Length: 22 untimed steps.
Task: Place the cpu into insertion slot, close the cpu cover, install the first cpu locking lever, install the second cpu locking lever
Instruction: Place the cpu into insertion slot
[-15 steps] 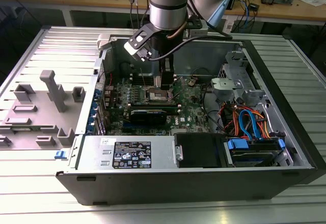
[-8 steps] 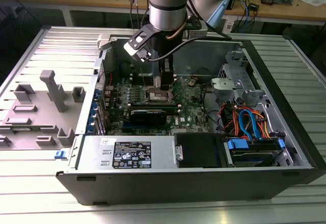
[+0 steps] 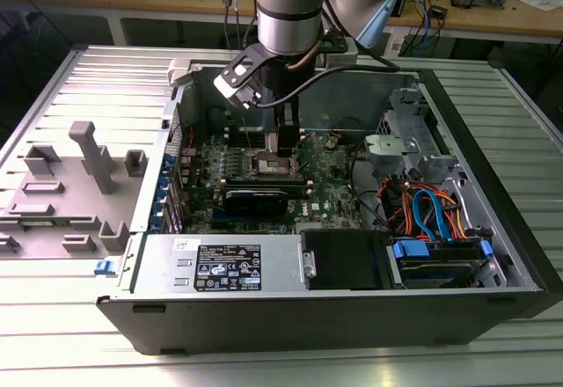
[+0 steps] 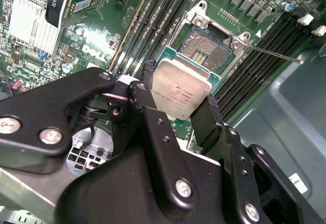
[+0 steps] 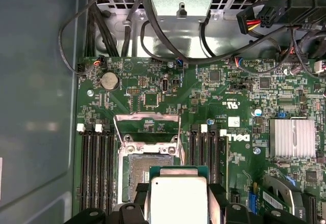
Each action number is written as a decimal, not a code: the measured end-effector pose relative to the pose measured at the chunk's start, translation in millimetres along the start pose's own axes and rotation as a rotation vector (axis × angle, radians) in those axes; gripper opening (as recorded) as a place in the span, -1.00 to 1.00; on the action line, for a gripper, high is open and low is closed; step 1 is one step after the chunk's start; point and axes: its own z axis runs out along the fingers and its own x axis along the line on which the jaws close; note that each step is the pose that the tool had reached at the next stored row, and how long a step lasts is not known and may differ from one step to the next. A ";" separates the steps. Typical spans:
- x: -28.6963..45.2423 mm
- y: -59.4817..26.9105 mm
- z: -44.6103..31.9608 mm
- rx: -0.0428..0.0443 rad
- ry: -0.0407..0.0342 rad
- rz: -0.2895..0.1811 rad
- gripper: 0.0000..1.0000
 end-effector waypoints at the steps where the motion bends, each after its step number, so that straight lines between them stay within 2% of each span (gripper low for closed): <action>1: 0.0 0.0 0.4 0.0000 0.0000 0.000 0.08; 9: 0.0 -0.2 4.8 0.0000 -0.0001 0.000 0.08; 22: 0.0 -0.4 7.6 -0.0008 -0.0001 0.000 0.08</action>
